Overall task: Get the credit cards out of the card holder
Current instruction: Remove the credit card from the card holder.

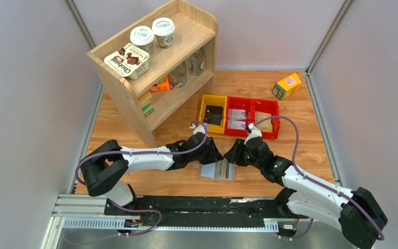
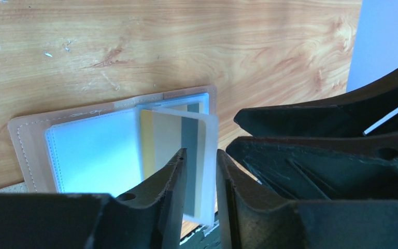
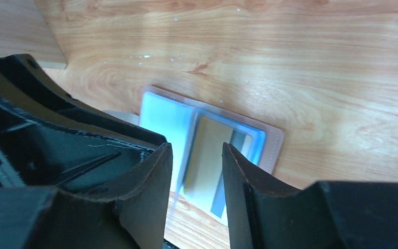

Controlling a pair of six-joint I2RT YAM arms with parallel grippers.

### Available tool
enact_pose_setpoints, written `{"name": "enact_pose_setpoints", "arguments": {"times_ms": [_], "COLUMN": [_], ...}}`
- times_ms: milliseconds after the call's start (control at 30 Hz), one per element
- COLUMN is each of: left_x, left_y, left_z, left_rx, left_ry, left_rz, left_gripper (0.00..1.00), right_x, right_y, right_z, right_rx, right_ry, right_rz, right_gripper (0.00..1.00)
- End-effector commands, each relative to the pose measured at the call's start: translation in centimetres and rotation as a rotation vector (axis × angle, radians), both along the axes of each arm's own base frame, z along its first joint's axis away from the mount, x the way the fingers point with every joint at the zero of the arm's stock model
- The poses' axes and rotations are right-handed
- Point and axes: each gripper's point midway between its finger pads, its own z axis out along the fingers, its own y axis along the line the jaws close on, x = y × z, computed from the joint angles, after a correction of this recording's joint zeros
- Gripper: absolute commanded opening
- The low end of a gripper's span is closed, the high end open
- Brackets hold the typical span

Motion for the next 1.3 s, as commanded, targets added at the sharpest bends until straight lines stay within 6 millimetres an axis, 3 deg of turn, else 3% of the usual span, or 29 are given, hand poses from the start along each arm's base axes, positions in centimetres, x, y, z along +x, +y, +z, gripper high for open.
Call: {"name": "enact_pose_setpoints", "arguments": {"times_ms": [0,133,233,600,1100,1267], "left_x": [0.3,0.2,0.0,-1.2,-2.4,-2.5], "left_y": [-0.5,-0.3,0.5,1.6,1.5,1.6], "left_z": [1.4,2.0,1.2,-1.9,-5.0,-5.5], "left_rx": [-0.015,-0.016,0.004,0.028,0.02,0.004], "left_ry": [-0.043,-0.06,-0.044,0.042,0.16,0.184], "left_rz": [-0.031,-0.043,-0.017,0.001,-0.025,-0.014], "left_gripper": [0.37,0.42,0.42,0.43,0.52,0.52], "right_x": [0.5,0.5,0.4,-1.0,-1.9,-1.6], "right_y": [-1.3,-2.0,-2.1,0.1,-0.9,-0.7], "right_z": [-0.2,0.0,0.1,-2.5,-7.4,-7.4], "right_rx": [-0.019,-0.018,-0.016,0.034,0.051,0.068], "right_ry": [-0.009,-0.007,0.002,0.157,0.383,0.381], "right_rz": [-0.071,-0.105,-0.11,-0.008,-0.047,-0.047], "right_gripper": [0.43,0.43,0.41,0.25,0.15,0.15]}}
